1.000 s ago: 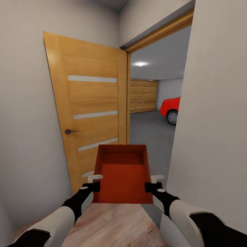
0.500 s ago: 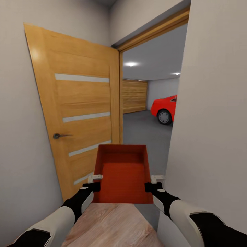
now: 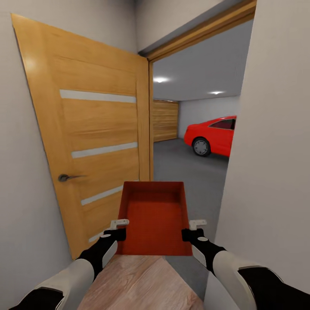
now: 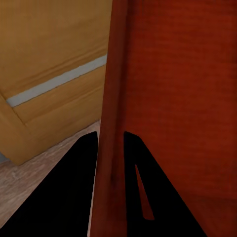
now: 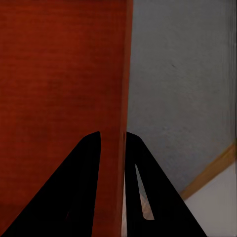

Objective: Move the two storage containers from the living room to the garage. In the garage, place one container on the floor and stack the other container on top of it (either order is fine).

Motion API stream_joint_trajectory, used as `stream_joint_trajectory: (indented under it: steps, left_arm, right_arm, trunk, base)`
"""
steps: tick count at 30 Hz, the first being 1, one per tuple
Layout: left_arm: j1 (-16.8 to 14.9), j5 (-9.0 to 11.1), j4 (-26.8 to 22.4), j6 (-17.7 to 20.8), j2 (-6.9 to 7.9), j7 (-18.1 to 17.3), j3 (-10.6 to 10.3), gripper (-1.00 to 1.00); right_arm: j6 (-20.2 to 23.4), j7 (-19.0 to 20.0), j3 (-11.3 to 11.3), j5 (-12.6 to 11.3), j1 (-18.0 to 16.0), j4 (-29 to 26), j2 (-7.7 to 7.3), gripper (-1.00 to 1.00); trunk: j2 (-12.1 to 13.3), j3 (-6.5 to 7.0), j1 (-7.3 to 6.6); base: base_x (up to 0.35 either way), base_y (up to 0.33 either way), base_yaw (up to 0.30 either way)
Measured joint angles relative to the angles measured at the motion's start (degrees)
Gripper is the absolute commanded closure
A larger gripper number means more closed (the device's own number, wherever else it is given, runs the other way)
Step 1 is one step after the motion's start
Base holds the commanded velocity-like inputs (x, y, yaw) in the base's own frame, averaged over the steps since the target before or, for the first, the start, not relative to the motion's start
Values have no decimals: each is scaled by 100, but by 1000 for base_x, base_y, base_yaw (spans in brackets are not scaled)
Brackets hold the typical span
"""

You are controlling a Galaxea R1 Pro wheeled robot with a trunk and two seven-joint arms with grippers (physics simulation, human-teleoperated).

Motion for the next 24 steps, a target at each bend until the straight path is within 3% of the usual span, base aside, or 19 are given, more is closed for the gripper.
stream_joint_trajectory:
  steps: [24]
  left_arm:
    - [1,1,0,32,9,-5,-15,100]
  right_arm:
    - [2,-8,-22,7,1,26,7,100]
  trunk:
    - [0,0,-1]
  base:
    - [268,204,-282]
